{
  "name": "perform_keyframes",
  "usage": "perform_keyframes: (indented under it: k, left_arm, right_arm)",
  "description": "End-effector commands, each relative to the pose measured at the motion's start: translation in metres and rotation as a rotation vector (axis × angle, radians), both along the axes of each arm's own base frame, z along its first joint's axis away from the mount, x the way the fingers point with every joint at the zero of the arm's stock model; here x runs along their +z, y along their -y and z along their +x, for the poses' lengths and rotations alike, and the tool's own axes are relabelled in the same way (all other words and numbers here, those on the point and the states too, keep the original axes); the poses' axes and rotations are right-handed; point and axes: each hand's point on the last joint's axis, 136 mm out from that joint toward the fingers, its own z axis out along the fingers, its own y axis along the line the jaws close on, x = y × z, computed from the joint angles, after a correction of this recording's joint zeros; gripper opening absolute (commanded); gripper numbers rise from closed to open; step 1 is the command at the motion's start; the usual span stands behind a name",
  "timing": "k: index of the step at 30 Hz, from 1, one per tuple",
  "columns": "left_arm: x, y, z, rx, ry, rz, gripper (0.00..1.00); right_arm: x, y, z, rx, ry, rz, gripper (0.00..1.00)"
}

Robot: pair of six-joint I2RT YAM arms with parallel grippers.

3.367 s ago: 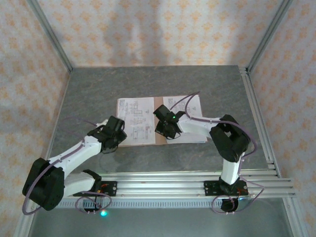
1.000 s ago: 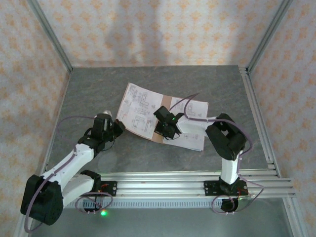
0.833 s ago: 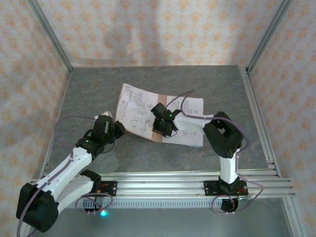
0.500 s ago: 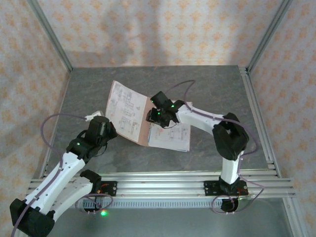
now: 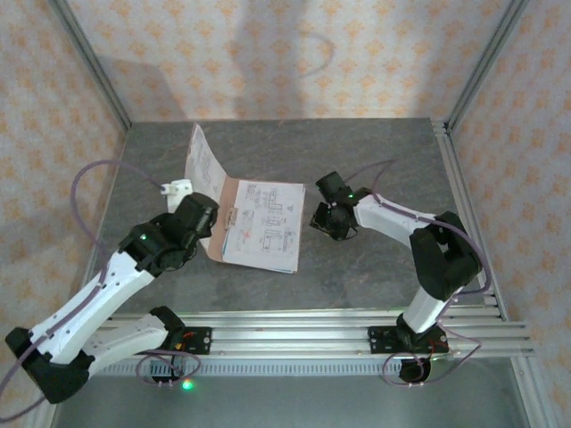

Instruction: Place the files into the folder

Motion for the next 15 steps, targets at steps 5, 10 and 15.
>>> perform_keyframes:
  k: [5, 10, 15]
  left_arm:
    - [0.015, 0.071, 0.003, -0.175, 0.038, 0.339, 0.0]
    - [-0.006, 0.136, 0.0, -0.299, -0.008, 0.513, 0.0]
    - [-0.046, 0.196, -0.009, -0.393, -0.077, 0.484, 0.0]
  right_arm:
    - [-0.016, 0.003, 0.001, -0.036, -0.034, -0.001, 0.35]
    - [-0.012, 0.014, -0.001, -0.06, -0.018, -0.004, 0.35]
    - [-0.005, 0.033, -0.005, -0.103, 0.007, -0.025, 0.35]
